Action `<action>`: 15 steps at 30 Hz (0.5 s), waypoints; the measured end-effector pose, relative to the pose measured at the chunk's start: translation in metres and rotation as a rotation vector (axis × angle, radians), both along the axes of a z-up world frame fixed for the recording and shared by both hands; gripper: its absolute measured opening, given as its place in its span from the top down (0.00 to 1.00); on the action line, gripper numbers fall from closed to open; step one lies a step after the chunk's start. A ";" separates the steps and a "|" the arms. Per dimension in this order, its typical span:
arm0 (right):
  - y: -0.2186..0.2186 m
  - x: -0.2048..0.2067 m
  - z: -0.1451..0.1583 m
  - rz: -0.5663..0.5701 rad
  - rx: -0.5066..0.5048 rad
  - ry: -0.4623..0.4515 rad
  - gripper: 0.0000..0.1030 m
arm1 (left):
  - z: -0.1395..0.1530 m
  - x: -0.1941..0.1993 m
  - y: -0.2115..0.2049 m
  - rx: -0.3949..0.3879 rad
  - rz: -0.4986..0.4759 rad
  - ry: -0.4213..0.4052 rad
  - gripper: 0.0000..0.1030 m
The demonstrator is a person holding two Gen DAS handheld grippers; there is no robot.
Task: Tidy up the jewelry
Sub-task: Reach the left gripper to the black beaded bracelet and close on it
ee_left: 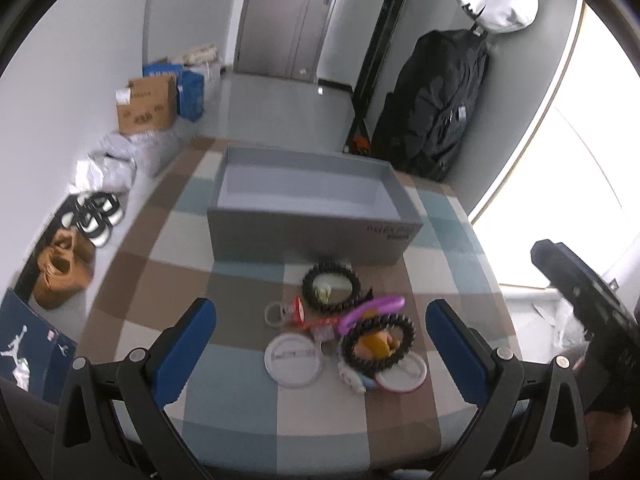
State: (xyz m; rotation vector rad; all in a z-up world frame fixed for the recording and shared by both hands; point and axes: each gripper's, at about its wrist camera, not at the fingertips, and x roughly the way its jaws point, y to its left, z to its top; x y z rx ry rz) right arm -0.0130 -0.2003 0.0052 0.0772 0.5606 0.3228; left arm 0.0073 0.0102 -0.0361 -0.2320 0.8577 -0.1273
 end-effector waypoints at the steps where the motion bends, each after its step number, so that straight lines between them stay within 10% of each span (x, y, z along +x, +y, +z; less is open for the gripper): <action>1: 0.000 0.001 -0.001 -0.001 0.002 0.004 0.00 | -0.003 0.000 0.000 -0.006 -0.008 0.013 0.01; 10: 0.002 0.009 -0.003 0.005 0.015 0.026 0.00 | -0.014 0.004 -0.005 -0.030 -0.079 0.066 0.13; 15: 0.003 0.011 -0.004 0.010 0.019 0.030 0.00 | -0.021 0.010 -0.007 -0.046 -0.112 0.097 0.40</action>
